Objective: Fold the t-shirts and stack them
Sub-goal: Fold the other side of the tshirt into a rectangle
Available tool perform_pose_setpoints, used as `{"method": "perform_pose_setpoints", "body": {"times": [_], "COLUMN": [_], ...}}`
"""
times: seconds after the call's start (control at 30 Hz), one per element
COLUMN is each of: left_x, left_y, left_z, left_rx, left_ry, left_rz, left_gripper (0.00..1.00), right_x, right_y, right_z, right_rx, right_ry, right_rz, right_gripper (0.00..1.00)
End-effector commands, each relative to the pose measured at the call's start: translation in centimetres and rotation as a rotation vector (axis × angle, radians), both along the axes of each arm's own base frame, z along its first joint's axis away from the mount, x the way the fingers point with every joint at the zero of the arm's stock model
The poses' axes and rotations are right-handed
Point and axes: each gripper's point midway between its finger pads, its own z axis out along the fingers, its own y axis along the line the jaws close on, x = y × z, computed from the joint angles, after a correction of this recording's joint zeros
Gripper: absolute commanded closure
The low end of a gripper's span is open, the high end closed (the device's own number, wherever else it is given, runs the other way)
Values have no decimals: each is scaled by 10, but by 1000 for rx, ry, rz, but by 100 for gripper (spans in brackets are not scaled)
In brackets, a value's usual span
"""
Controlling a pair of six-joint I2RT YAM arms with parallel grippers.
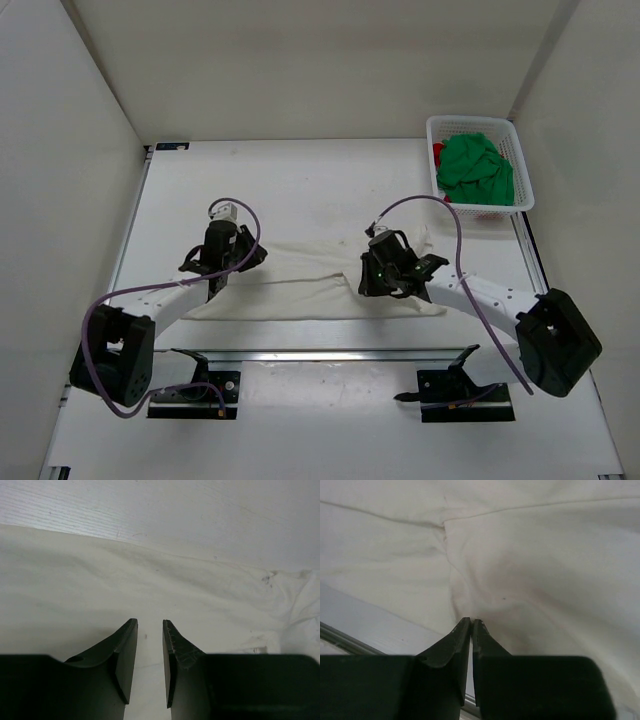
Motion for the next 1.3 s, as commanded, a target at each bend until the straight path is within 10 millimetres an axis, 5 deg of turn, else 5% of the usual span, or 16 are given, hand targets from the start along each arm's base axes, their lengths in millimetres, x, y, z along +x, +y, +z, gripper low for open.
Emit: {"method": "perform_pose_setpoints", "body": {"times": [0.0, 0.2, 0.3, 0.43, 0.53, 0.63, 0.7, 0.8, 1.03, 1.2, 1.27], "left_x": [12, 24, 28, 24, 16, 17, 20, 25, 36, 36, 36], "left_y": [-4, 8, 6, -17, -43, -66, -74, -81, -57, -41, -34], "left_z": [32, 53, 63, 61, 45, 33, 18, 10, -9, -24, -30], "left_rx": [-37, -41, -35, -48, -61, -52, -53, -74, -148, -222, -227], "left_ry": [-83, -123, -140, -137, -103, -73, -23, 9, 47, 91, 105], "left_rz": [-4, 22, 11, -38, -97, -151, -173, -204, -132, -74, -56], "left_gripper": [62, 62, 61, 60, 59, 58, 58, 58, 58, 59, 59], "right_x": [-9, -23, -14, 27, 66, 103, 122, 140, 156, 166, 170], "right_y": [12, 36, 29, -13, -54, -98, -135, -162, -185, -182, -181], "right_z": [8, 29, 40, 54, 61, 56, 46, 39, 20, 10, 8], "right_rx": [50, 251, 279, 242, 245, 203, 155, 163, 155, 194, 203], "right_ry": [-6, -9, -39, -140, -193, -234, -257, -294, -263, -248, -250], "right_rz": [-21, 45, 27, -99, -225, -359, -464, -552, -602, -580, -581], "right_gripper": [96, 91, 74, 66, 89, 96, 88, 70, 63, 76, 96]}}
